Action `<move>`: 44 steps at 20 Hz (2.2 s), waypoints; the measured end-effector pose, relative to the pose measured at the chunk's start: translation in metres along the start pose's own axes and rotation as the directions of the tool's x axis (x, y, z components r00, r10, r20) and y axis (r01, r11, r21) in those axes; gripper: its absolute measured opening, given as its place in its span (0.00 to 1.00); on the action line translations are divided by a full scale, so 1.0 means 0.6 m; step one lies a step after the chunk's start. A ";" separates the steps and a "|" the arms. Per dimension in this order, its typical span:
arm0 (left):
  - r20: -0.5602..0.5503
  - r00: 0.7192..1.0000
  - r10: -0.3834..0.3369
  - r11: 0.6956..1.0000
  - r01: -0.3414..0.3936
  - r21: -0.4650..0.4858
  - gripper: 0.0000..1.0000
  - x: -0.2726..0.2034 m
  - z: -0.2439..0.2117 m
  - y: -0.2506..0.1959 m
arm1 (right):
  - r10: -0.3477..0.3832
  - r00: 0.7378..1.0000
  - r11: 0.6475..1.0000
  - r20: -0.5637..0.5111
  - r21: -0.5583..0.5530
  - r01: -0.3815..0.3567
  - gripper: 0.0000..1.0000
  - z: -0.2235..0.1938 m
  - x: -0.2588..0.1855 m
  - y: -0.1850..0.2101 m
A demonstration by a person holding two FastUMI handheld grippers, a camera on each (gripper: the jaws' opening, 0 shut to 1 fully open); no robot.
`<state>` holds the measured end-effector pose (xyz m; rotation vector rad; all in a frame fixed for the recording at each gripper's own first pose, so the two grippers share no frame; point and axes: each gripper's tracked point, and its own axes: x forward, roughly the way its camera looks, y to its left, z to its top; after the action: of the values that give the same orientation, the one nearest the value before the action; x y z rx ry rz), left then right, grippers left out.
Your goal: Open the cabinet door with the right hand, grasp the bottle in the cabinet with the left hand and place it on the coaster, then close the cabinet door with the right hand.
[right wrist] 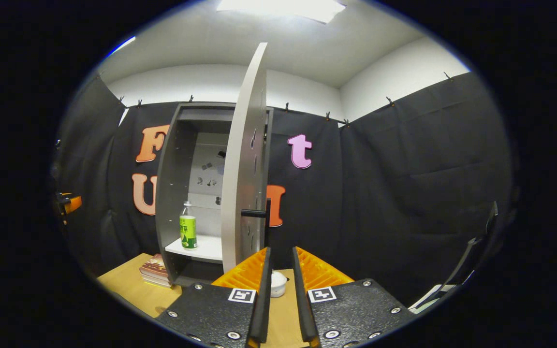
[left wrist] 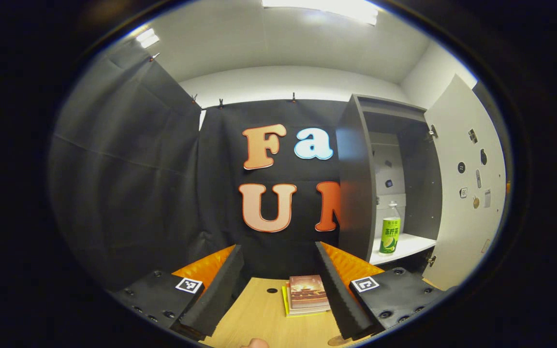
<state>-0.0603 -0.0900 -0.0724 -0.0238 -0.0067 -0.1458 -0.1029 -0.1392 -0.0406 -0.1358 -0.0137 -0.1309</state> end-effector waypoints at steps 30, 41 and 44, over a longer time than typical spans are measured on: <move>-0.097 0.943 -0.319 0.947 0.321 0.001 0.99 0.289 -0.204 -0.578 | -0.336 0.941 0.940 -0.046 0.045 0.338 0.88 -0.065 0.021 -0.312; -0.115 0.971 -0.208 0.976 0.213 0.035 0.99 0.422 -0.256 -0.565 | -0.348 0.930 0.926 -0.117 0.110 0.361 0.89 -0.134 0.098 -0.345; -0.135 0.972 -0.193 0.980 0.198 0.022 0.98 0.449 -0.270 -0.559 | -0.342 0.931 0.926 -0.130 0.124 0.358 0.89 -0.145 0.107 -0.343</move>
<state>0.1582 -0.4646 -0.2246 0.0220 0.1211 -0.3442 -0.0656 -0.3616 -0.0975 0.0216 0.0594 -0.4948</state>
